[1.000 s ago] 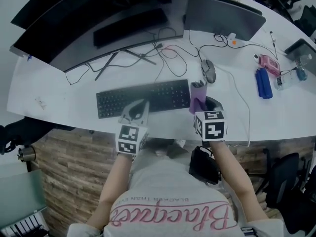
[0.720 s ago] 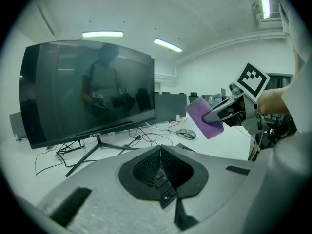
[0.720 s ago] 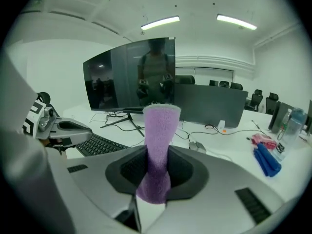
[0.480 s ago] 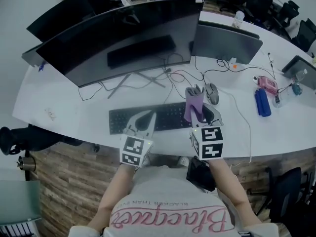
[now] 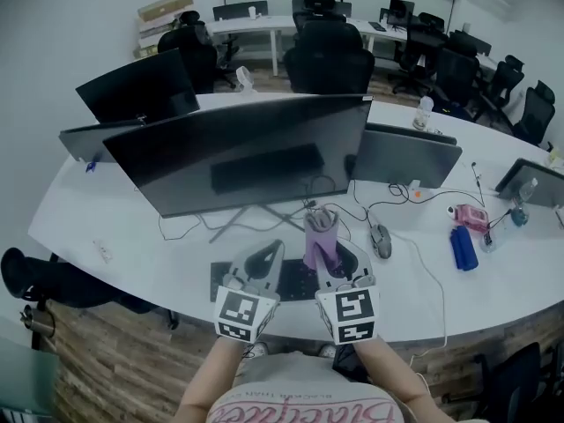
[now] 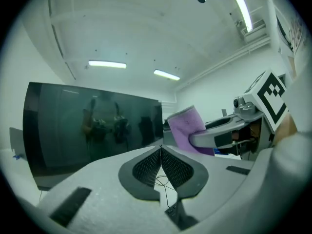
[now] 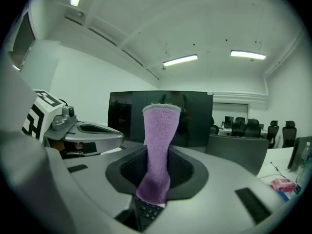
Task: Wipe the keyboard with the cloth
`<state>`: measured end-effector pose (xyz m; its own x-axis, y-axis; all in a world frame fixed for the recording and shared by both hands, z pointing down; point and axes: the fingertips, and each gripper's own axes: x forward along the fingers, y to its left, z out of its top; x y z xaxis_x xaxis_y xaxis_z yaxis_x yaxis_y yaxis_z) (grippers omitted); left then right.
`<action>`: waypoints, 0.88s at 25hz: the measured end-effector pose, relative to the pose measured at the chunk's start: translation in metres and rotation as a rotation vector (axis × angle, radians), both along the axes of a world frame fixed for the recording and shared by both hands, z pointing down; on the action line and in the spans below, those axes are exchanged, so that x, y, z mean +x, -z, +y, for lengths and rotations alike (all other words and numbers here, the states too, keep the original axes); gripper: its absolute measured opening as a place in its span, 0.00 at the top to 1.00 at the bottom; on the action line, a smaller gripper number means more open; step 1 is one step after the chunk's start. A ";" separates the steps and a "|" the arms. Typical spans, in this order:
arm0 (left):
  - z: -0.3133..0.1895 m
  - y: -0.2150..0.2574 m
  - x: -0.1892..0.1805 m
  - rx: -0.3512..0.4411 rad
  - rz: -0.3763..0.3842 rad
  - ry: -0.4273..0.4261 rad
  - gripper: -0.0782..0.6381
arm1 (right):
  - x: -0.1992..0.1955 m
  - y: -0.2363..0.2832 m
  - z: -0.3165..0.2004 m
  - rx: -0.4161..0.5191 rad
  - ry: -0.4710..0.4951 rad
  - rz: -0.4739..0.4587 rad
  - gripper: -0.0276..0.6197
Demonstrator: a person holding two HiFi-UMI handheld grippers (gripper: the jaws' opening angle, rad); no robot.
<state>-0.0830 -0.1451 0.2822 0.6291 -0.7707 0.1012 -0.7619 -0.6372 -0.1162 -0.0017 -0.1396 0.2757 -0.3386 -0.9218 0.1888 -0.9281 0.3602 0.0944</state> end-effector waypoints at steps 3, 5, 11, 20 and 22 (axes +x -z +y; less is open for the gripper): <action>-0.004 0.025 -0.004 0.063 0.010 0.011 0.88 | -0.020 0.020 -0.002 0.066 0.041 -0.012 0.82; -0.009 0.041 -0.008 0.100 0.021 0.025 0.88 | -0.030 0.031 -0.004 0.108 0.052 -0.033 0.82; -0.017 0.067 -0.020 0.171 0.047 0.056 0.88 | -0.044 0.047 -0.007 0.179 0.045 -0.074 0.82; -0.016 0.065 -0.034 0.165 0.074 0.058 0.88 | -0.054 0.047 -0.007 0.179 0.026 -0.067 0.82; -0.016 0.064 -0.035 0.160 0.077 0.054 0.88 | -0.056 0.047 -0.007 0.176 0.026 -0.064 0.82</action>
<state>-0.1182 -0.1614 0.2183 0.5871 -0.8062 -0.0727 -0.8054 -0.5727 -0.1527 -0.0578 -0.1464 0.2284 -0.3688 -0.9295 0.0025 -0.9248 0.3673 0.0991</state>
